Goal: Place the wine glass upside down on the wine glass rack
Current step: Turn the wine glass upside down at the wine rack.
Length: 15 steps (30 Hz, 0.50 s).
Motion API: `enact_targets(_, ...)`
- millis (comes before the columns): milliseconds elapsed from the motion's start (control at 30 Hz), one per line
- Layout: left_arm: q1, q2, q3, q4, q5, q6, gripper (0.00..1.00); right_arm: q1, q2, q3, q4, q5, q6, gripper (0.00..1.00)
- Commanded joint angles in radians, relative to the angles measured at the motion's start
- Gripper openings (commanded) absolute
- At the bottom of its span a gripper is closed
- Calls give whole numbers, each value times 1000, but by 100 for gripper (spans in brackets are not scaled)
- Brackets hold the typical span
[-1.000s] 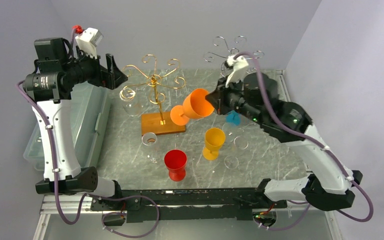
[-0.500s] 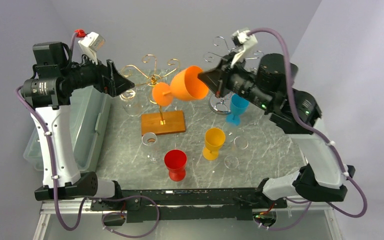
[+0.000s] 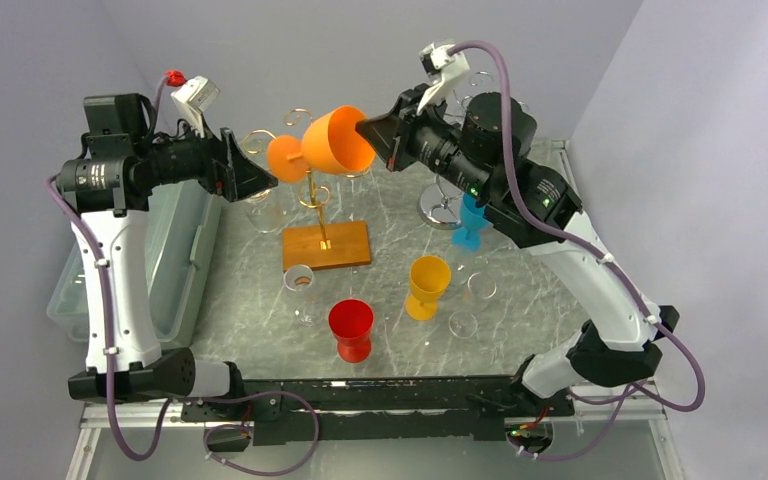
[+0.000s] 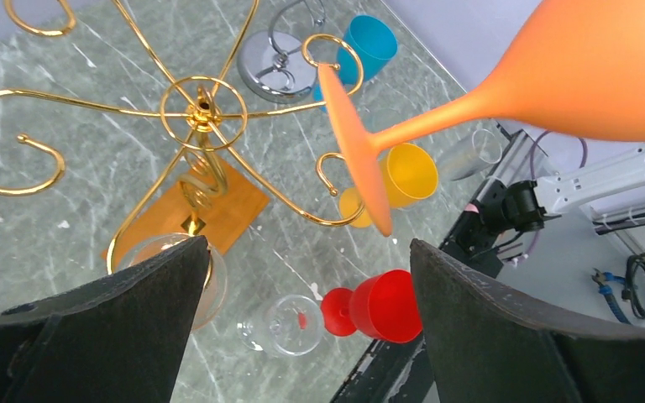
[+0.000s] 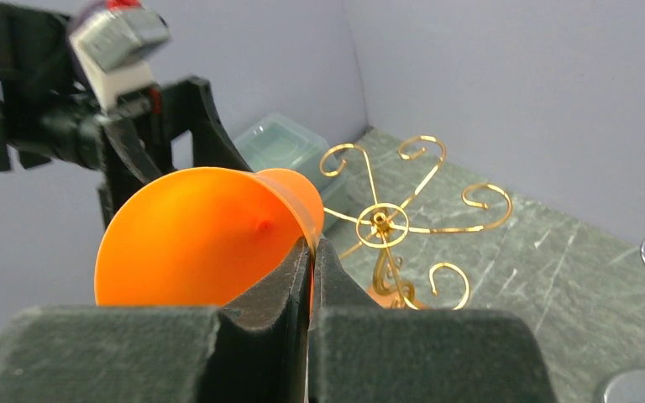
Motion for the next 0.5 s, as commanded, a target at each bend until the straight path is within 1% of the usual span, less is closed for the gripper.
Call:
enact_targets(0,-22,-10,-20,56,47,-49,93,3,-36,-26,180,-38,38,0)
enact_targets(200,-32,6,-1,119,67,-108,87,5,-19,-54,209,-93,73,0)
enact_targets(300,-36,14,-1,128,68,-97,78,5,-36,-99,245,-107,88,0)
enact_targets(367,-37,19,-4,127,74,-81,68,5,-50,-133,276,-114,99,0)
enact_targets(467,-37,27,-2,126,82,-55,36,5,-68,-173,297,-129,101,0)
